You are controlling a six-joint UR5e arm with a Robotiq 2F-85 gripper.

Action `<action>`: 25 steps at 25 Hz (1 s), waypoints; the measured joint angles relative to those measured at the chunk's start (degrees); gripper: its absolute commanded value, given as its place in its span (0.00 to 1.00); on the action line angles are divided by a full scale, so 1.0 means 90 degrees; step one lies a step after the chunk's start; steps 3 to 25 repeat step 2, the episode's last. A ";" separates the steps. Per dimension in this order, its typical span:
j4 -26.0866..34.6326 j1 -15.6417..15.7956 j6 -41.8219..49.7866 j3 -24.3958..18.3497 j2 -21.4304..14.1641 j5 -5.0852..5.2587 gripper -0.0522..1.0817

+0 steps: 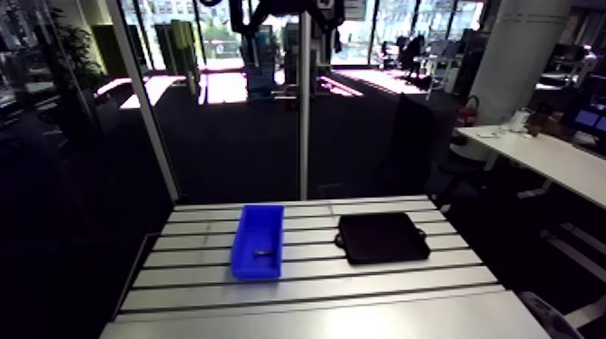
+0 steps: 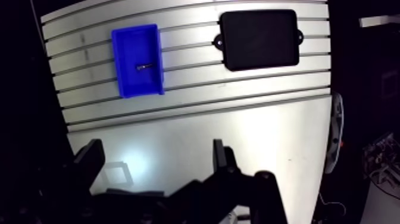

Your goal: Pick up the M10 bolt from the tray and put it into the blue bin.

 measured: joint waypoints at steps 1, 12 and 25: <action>-0.0001 0.0000 -0.0001 -0.0003 0.0001 -0.0001 0.06; -0.0002 0.0000 -0.0002 -0.0009 0.0004 -0.0001 0.06; -0.0002 0.0000 -0.0002 -0.0009 0.0004 -0.0001 0.06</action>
